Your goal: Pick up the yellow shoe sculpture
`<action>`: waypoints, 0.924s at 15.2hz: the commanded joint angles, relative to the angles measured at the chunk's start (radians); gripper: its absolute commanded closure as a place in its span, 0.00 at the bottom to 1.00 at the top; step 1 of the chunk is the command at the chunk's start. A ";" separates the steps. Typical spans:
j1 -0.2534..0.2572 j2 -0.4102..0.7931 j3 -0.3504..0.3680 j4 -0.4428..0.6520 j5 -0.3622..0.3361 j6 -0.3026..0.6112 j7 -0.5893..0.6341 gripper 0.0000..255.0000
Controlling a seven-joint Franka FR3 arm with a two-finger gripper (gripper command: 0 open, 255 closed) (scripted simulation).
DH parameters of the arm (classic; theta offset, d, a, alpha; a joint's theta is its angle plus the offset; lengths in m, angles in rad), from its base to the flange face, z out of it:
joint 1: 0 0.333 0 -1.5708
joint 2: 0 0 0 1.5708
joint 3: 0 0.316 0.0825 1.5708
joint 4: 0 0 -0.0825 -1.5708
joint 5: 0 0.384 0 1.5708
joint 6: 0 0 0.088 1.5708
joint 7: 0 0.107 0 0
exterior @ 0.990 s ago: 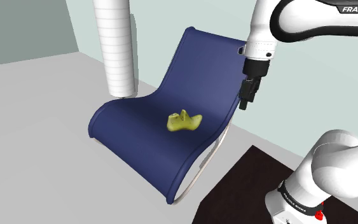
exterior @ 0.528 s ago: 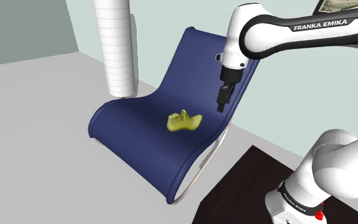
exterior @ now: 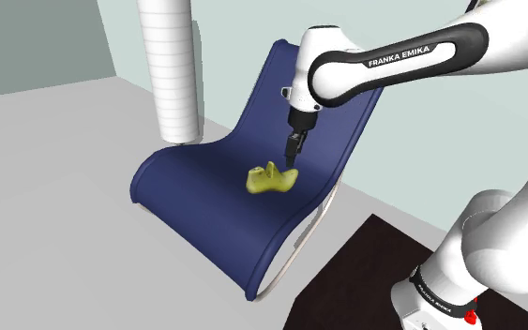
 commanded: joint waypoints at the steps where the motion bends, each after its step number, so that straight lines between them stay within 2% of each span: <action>1: 0.007 0.063 0.006 0.028 -0.008 0.059 -0.024 0.00; 9: 0.036 0.310 0.036 0.203 -0.055 0.213 -0.085 0.00; 14: 0.037 0.342 0.036 0.172 -0.059 0.276 -0.082 0.00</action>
